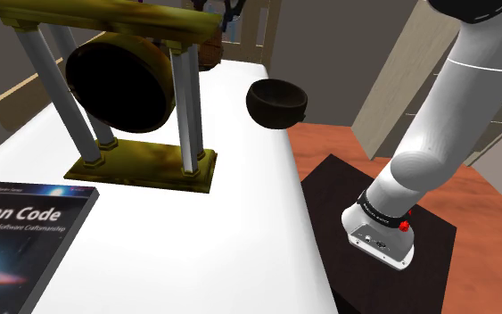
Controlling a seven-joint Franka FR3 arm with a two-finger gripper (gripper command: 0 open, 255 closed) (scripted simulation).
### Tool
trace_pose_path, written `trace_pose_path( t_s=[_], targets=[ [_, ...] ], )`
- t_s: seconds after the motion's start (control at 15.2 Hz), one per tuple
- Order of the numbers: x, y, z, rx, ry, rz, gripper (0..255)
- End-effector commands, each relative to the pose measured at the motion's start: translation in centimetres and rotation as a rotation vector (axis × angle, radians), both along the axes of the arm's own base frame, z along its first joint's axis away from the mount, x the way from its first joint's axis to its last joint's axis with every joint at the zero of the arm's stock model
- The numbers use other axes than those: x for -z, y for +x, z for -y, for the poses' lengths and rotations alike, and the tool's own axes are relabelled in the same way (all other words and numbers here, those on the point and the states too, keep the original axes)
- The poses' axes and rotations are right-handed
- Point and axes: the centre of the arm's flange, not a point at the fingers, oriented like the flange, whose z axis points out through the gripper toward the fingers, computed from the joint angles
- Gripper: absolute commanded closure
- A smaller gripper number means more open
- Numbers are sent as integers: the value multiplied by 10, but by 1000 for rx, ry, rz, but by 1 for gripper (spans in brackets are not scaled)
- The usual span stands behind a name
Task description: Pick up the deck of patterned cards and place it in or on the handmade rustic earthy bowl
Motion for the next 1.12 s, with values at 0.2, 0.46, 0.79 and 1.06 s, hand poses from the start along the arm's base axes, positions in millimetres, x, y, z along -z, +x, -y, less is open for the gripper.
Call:
trace_pose_path(
  t_s=[0.2,0.46,0.79,1.06],
  targets=[
    [-22,0,-1,0,0,0,255],
    [-34,-44,27,0,0,0,255],
    [-49,-99,61,0,0,0,255],
    [-61,-142,88,0,0,0,255]
  ],
)
